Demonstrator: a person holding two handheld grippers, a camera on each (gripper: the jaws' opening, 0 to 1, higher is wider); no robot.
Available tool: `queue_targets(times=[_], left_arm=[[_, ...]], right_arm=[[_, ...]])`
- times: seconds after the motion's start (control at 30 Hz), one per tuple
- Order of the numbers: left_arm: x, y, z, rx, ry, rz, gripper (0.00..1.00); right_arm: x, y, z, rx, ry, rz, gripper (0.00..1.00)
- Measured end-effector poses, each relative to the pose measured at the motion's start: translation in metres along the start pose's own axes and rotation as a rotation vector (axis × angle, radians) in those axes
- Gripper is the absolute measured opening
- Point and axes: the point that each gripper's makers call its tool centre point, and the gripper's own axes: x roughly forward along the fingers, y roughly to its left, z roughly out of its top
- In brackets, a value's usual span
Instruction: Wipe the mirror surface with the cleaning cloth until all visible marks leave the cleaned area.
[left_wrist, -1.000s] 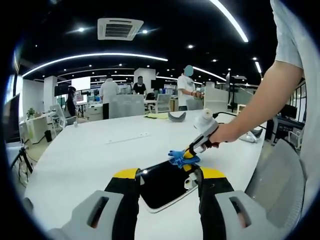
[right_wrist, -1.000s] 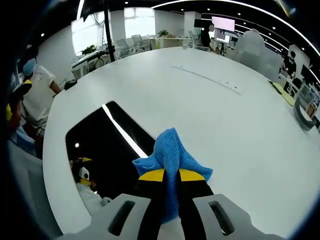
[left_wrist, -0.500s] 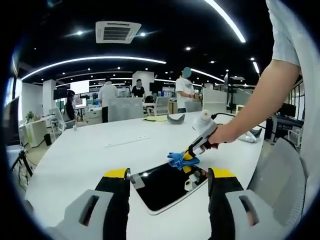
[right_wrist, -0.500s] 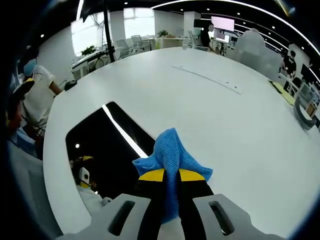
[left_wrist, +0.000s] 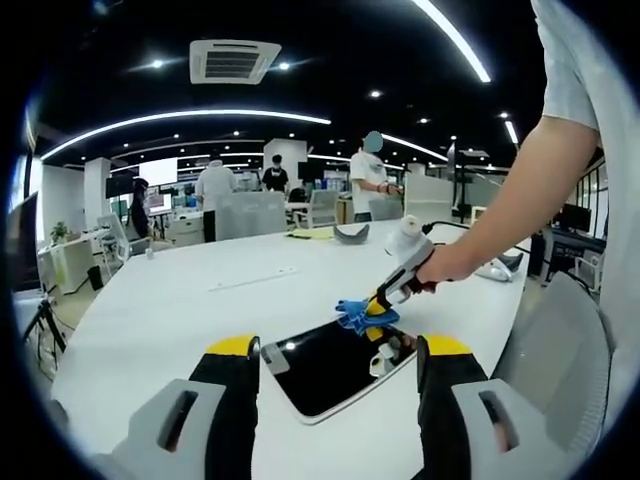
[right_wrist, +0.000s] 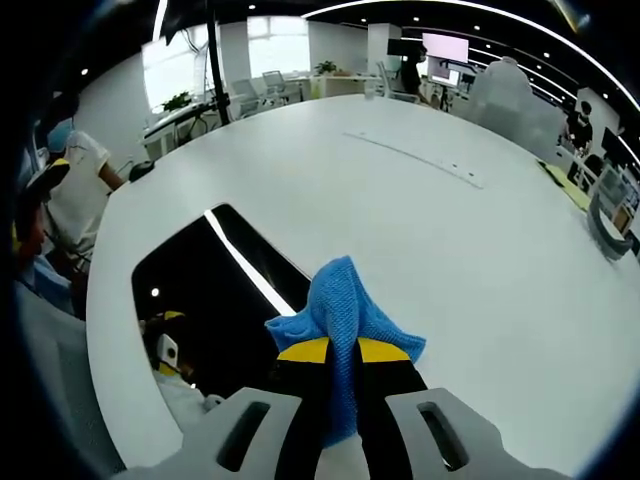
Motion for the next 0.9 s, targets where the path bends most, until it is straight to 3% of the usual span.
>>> queue_targets(times=[0.9], left_arm=[[-0.003, 0.012, 0.001, 0.011, -0.002, 0.013, 0.65]], right_arm=[[0.007, 0.011, 0.009, -0.021, -0.007, 0.016, 0.04]])
